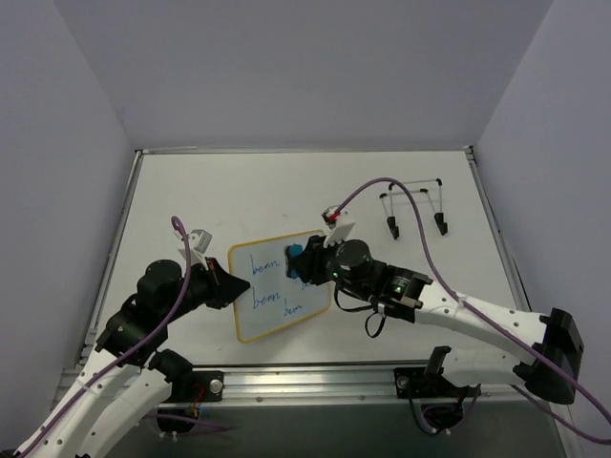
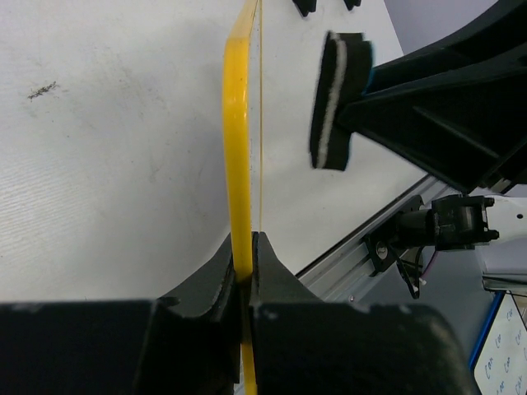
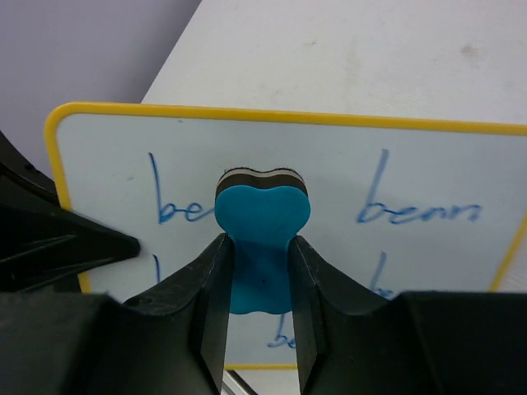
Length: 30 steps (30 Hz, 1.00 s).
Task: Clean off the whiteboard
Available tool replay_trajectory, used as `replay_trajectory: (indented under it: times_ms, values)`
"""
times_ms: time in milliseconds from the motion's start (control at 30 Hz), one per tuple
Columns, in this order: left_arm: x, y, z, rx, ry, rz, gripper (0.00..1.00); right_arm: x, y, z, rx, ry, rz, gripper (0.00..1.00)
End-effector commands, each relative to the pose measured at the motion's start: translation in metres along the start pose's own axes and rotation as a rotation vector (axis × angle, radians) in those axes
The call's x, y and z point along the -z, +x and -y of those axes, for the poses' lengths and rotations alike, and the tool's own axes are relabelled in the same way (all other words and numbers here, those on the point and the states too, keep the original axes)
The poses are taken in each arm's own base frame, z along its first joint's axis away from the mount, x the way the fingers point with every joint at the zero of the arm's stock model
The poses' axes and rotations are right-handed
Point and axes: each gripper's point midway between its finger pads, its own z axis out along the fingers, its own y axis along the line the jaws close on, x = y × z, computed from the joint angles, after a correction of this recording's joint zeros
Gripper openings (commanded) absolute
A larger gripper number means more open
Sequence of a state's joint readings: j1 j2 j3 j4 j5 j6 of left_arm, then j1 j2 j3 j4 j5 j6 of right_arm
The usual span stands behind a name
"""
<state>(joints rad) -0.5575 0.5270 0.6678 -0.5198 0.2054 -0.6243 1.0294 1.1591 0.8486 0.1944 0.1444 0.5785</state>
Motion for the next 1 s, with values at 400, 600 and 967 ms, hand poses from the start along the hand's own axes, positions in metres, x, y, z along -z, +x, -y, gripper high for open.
replay_trajectory:
  times_ms: [400,600,967]
  values:
    - [0.001,-0.014,0.023,-0.044,0.103,0.047,0.02,-0.057,-0.014,-0.092,0.01,-0.131,0.089,0.11]
    - [-0.001,-0.013,0.025,-0.047,0.112,0.031,0.02,-0.058,-0.017,-0.107,0.015,-0.168,0.079,0.11]
    - [0.004,-0.014,0.035,-0.068,0.153,0.021,0.02,-0.068,0.003,-0.065,0.032,-0.071,0.022,0.09]
